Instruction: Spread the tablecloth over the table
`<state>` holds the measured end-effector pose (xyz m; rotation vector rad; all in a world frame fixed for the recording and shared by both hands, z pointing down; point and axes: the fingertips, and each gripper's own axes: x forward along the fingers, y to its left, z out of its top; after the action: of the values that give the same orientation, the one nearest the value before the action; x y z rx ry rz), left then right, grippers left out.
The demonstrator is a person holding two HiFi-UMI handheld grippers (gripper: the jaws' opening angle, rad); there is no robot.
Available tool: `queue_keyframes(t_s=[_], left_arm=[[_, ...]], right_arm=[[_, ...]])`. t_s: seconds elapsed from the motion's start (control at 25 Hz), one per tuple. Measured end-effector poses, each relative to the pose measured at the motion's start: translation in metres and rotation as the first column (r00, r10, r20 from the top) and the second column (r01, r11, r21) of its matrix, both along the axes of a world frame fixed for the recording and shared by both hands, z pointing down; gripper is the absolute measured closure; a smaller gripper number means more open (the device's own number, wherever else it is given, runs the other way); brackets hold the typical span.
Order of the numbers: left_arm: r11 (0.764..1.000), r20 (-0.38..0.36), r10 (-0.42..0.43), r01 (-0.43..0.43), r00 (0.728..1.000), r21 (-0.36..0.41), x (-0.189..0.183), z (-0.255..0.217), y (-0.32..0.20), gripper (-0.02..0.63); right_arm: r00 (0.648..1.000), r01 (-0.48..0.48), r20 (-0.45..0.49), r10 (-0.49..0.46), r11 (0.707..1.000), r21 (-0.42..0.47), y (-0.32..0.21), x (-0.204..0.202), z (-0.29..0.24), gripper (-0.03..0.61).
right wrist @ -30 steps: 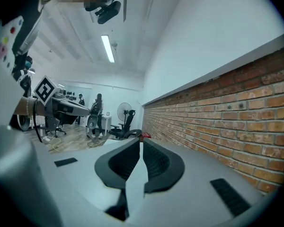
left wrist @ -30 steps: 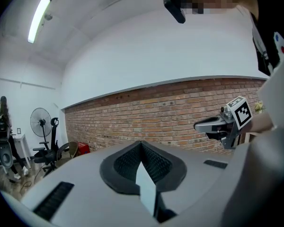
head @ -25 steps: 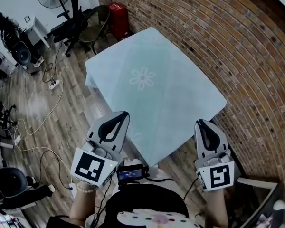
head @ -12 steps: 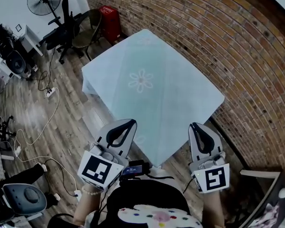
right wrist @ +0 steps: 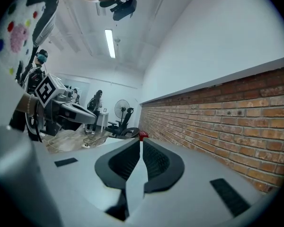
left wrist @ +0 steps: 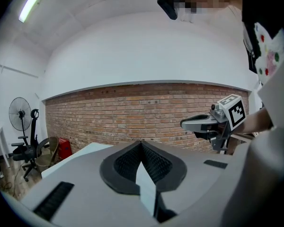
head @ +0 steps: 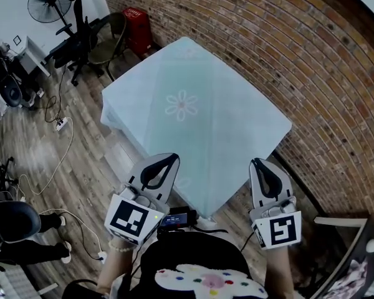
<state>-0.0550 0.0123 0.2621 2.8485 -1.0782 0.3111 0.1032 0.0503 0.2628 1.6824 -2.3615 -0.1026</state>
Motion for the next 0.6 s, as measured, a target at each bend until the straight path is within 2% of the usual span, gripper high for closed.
queue_keyframes(t_s=[0.6], left_arm=[[1.0, 0.018, 0.005, -0.006, 1.0, 0.025, -0.0014, 0.0018, -0.0056, 0.598]], right_arm=[[0.999, -0.038, 0.01, 0.038, 0.999, 0.02, -0.0029, 0.0018, -0.0061, 0.54]])
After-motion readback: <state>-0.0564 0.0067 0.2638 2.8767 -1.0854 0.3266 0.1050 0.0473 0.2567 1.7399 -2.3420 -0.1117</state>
